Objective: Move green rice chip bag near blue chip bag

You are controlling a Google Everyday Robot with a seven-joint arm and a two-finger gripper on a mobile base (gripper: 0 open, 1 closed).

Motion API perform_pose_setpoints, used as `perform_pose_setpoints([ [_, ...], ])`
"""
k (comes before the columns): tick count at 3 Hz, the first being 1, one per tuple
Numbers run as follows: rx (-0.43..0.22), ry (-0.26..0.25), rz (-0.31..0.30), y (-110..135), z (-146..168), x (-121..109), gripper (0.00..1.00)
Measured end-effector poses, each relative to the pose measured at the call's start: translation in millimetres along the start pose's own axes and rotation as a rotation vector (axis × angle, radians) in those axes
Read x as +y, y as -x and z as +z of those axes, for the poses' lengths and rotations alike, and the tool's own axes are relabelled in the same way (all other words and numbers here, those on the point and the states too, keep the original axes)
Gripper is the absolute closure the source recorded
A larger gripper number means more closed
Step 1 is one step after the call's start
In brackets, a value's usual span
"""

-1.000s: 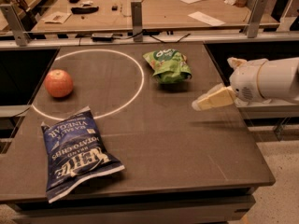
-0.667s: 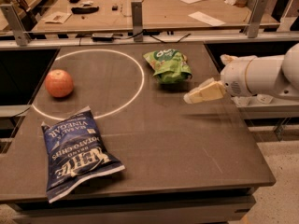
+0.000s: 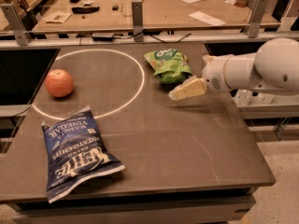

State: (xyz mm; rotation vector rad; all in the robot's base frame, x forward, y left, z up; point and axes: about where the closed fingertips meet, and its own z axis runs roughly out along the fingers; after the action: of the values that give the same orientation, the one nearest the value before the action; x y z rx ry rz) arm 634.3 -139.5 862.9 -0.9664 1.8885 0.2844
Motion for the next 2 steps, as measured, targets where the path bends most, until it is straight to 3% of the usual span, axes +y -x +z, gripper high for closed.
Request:
perform_pose_setpoints([
  [1,-0.010,0.020,-0.015,3,20,1,0.00],
  [2,-0.013,0.037,-0.021,10,37,4,0.16],
])
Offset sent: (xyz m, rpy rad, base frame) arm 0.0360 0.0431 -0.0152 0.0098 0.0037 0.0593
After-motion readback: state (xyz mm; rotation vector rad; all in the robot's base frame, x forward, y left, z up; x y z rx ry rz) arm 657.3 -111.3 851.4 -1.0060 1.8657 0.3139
